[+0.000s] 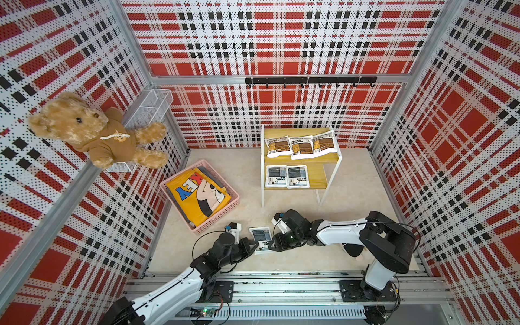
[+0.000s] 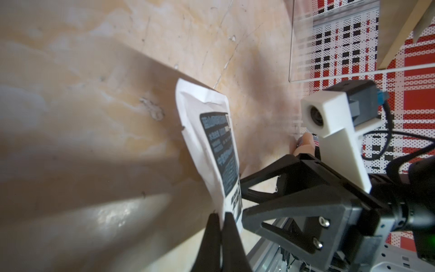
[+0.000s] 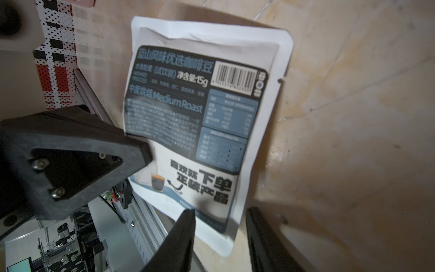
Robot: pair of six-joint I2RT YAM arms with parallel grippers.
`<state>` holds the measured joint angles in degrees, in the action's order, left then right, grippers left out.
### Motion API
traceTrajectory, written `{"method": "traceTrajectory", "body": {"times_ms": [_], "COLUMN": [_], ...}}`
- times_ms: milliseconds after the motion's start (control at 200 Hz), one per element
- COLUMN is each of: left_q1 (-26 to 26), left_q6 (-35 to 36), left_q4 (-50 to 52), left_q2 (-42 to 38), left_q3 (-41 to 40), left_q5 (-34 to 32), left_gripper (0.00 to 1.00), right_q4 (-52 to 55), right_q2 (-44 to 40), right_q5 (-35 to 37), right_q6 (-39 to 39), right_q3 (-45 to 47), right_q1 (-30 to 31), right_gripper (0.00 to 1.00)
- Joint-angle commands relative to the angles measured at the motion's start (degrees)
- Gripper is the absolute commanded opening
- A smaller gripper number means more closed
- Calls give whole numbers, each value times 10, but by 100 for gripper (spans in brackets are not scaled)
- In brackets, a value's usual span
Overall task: Place the bagged coffee beans on the shelf by color
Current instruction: Pick up the bagged coffee beans at the center of the board, then place the bagged coffee beans on the shelf.
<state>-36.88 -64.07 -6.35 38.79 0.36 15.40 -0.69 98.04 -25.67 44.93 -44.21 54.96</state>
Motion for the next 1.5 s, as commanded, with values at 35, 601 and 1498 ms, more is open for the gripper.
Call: {"method": "traceTrajectory", "body": {"times_ms": [35,601,1498], "left_q1": [9,-3,-124], "left_q6": [2,-8,-2], "left_q4": [21,-14,-143], "left_q2": [-25,-69,92], "left_q3": [-21,104,236], "left_q5": [6,17,-37], "left_gripper": [0,0,0], "right_q4": [47,190,-62], "right_q2": [-5,-473,-551], "right_q5": [32,-61,-221], "right_q6": [-8,-10,147], "right_q3": [16,133,185], "right_q1": [5,-216,-234], "right_gripper": [43,58,53]}}
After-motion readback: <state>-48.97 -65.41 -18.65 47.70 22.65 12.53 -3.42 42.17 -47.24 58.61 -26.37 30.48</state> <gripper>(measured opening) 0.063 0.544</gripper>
